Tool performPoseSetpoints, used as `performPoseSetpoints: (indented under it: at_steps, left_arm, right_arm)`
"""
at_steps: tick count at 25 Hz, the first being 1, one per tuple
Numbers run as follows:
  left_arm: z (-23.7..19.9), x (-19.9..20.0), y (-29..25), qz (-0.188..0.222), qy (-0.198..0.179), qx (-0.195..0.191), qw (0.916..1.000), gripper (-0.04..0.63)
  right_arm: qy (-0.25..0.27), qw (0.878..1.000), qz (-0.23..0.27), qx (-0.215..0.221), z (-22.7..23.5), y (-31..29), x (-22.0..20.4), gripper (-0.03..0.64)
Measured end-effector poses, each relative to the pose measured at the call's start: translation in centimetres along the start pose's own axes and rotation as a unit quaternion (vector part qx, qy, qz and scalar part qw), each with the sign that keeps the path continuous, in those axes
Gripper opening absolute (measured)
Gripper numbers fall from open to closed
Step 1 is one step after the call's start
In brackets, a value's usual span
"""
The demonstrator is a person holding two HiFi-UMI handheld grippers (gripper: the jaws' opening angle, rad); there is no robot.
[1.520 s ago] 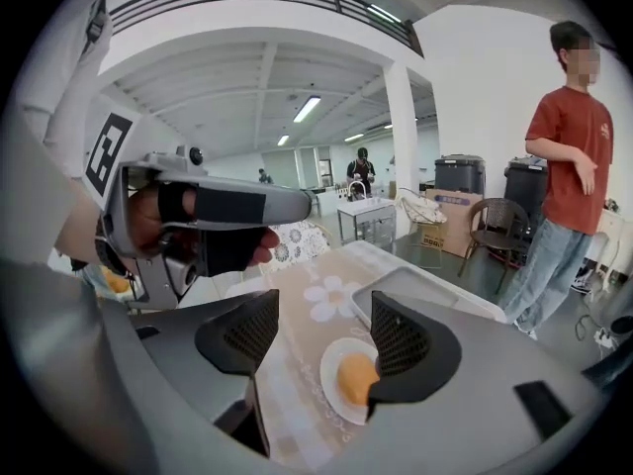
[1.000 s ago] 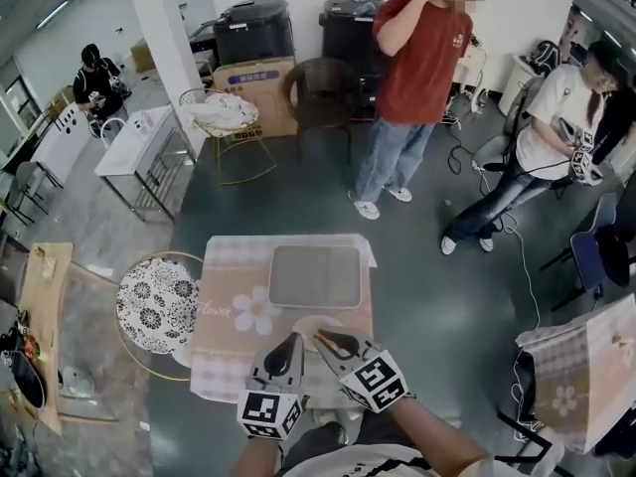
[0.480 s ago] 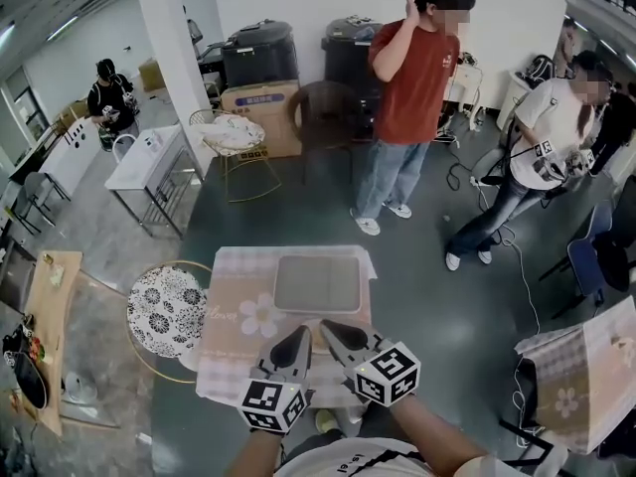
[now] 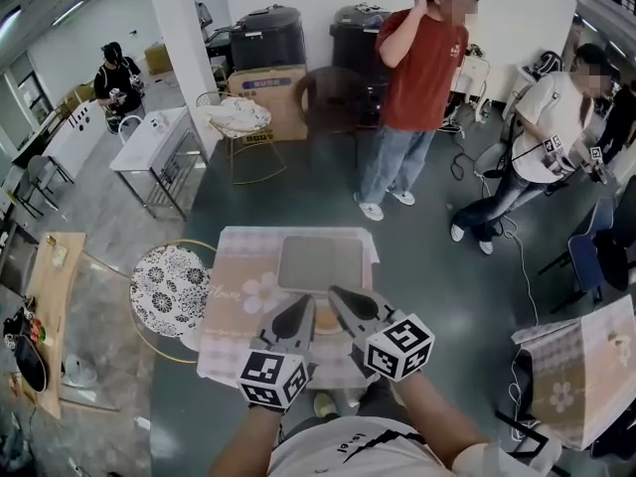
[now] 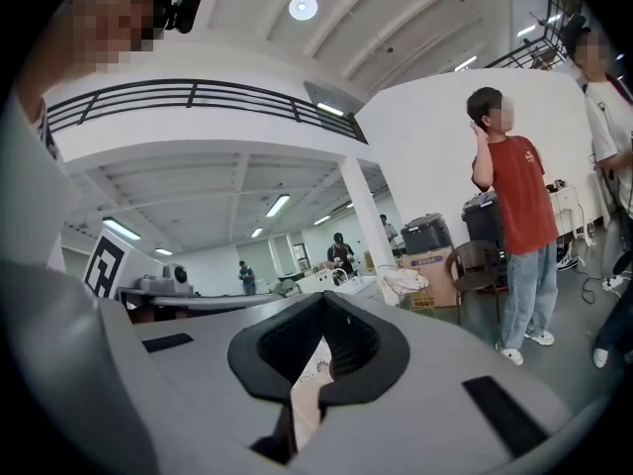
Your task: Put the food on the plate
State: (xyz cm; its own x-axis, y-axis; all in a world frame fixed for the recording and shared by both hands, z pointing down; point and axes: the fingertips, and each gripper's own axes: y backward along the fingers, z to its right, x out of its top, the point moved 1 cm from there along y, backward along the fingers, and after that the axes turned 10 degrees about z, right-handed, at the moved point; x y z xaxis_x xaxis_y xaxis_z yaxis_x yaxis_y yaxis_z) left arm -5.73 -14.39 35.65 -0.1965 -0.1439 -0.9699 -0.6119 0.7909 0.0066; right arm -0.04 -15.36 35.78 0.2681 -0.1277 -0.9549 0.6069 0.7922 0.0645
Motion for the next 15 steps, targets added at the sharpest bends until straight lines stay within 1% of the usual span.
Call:
performPoseSetpoints:
  at_steps: [15]
  left_arm:
    - [-0.20,0.97,0.07,0.004,-0.001,0.003,1.0000,0.006]
  right_arm:
    - [0.013,1.000,0.002,-0.001,-0.45,-0.06,0.84,0.015]
